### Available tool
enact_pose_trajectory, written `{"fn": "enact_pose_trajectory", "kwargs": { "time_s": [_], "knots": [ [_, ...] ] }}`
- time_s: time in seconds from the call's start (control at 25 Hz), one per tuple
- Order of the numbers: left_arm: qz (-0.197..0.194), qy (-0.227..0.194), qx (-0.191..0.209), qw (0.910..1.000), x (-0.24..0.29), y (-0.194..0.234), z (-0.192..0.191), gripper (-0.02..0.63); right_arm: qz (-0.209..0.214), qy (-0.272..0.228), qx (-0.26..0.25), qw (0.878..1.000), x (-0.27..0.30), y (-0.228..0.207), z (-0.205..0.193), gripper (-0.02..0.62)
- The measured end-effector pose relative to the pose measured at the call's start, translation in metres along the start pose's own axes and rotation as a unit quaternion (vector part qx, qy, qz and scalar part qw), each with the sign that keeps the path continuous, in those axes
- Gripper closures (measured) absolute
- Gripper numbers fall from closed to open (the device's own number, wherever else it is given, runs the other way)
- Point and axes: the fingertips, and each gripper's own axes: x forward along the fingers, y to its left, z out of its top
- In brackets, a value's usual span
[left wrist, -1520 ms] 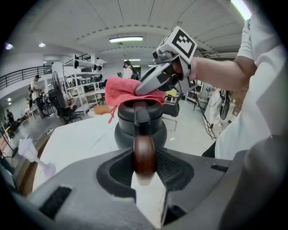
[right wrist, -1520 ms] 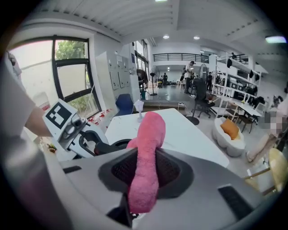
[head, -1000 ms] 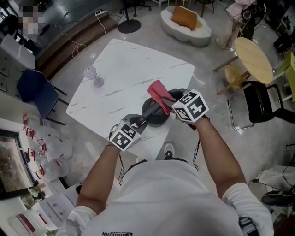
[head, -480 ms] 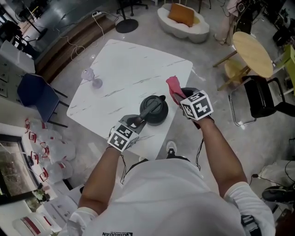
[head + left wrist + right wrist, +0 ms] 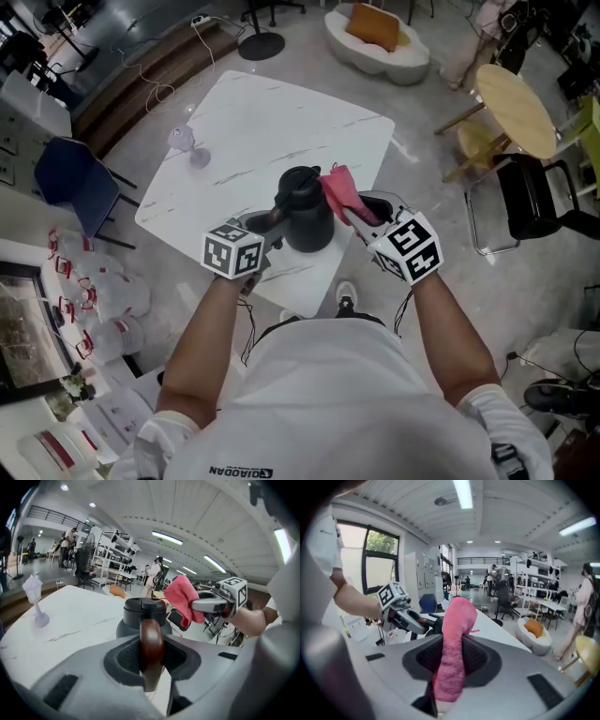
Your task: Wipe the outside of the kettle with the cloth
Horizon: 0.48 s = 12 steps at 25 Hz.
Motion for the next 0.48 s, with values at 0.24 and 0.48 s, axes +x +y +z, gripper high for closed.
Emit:
{"fn": "enact_pose_trajectory", "kwargs": {
  "time_s": [0.24, 0.48],
  "knots": [
    [-0.004, 0.025, -0.062, 0.9977, -0.021, 0.015, 0.003, 0.508, -0.018, 0.037, -0.239, 0.970, 0.047, 0.037, 0.038, 0.489],
    [-0.004, 0.037, -0.099, 0.9944, -0.041, 0.029, -0.003, 0.506, -0.022, 0.055, -0.446, 0.893, 0.094, 0.073, 0.042, 0.491]
  ]
}}
